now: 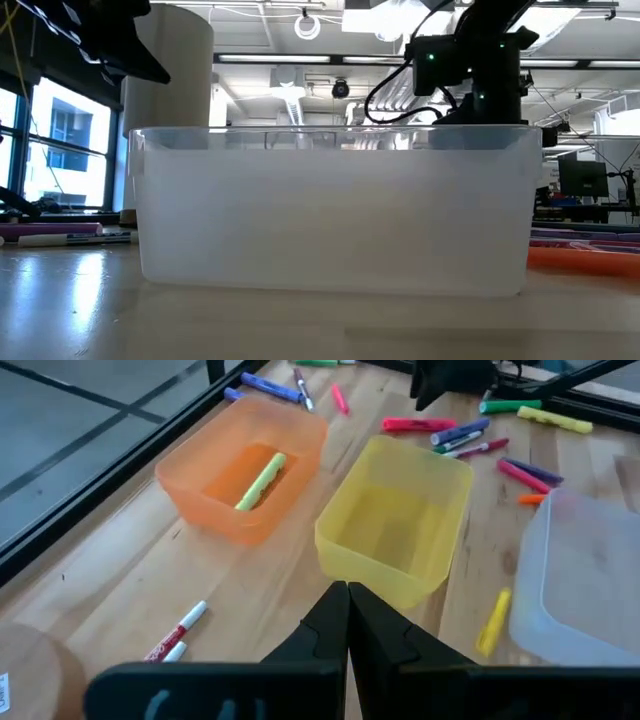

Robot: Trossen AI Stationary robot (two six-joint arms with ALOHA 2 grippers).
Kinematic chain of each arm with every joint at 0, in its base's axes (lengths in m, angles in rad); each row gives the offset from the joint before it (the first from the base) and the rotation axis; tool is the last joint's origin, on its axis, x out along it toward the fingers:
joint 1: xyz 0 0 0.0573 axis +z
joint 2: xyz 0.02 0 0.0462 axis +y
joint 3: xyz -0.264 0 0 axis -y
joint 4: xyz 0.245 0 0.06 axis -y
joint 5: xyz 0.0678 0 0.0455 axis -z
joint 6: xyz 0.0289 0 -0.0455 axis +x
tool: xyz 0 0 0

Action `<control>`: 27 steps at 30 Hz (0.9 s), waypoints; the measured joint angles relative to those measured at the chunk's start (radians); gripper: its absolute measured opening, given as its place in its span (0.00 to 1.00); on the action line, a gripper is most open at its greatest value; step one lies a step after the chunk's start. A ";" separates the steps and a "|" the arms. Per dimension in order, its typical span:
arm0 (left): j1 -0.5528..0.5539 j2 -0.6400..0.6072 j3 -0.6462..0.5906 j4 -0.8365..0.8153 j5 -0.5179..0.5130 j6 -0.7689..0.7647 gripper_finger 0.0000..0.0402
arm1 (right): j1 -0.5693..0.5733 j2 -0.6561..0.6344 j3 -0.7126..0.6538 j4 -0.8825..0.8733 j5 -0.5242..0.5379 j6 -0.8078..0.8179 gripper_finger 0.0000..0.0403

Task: Pick & Place Markers
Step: Put the pink highlighter pen into the orange bin

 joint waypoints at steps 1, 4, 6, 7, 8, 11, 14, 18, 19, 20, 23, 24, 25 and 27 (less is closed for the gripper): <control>0.000 -0.004 0.000 0.000 0.000 0.000 0.00 | -0.006 0.000 0.000 0.004 0.000 -0.005 0.33; 0.000 -0.013 0.000 0.001 0.000 0.000 0.00 | -0.018 0.000 0.000 0.004 -0.001 -0.013 0.33; 0.000 -0.013 0.000 -0.001 0.000 0.000 0.00 | -0.024 0.000 0.000 0.006 -0.001 -0.021 0.32; 0.000 -0.013 0.000 0.000 0.000 0.000 0.00 | -0.026 0.000 0.000 0.008 -0.002 -0.022 0.32; 0.000 -0.012 0.000 -0.001 0.000 0.000 0.00 | -0.028 0.000 0.000 0.007 -0.002 -0.022 0.33; 0.000 -0.012 0.000 -0.014 0.000 0.000 0.00 | -0.031 0.000 0.000 0.008 -0.002 -0.023 0.32; 0.000 -0.012 0.000 -0.040 0.000 0.000 0.00 | -0.031 0.000 -0.008 0.028 0.001 -0.029 0.33; 0.000 -0.012 0.000 -0.068 0.000 0.000 0.00 | -0.031 0.000 -0.061 0.090 -0.039 -0.020 0.32; 0.000 -0.012 0.000 -0.070 0.000 0.000 0.00 | -0.031 0.000 -0.079 0.116 -0.051 -0.019 0.32; 0.000 -0.012 0.000 -0.073 0.000 0.000 0.00 | -0.031 0.000 -0.097 0.139 -0.056 -0.016 0.32; 0.000 -0.012 0.000 -0.083 0.001 0.000 0.00 | -0.030 0.000 -0.148 0.172 -0.062 -0.006 0.32; 0.000 -0.012 0.000 -0.083 0.001 0.002 0.00 | -0.030 0.000 -0.165 0.180 -0.061 -0.005 0.32; 0.000 -0.012 0.000 -0.083 0.002 0.007 0.00 | -0.030 0.000 -0.182 0.191 -0.060 -0.005 0.32; 0.000 -0.012 0.000 -0.083 0.006 0.021 0.00 | -0.031 0.000 -0.211 0.206 -0.055 -0.004 0.32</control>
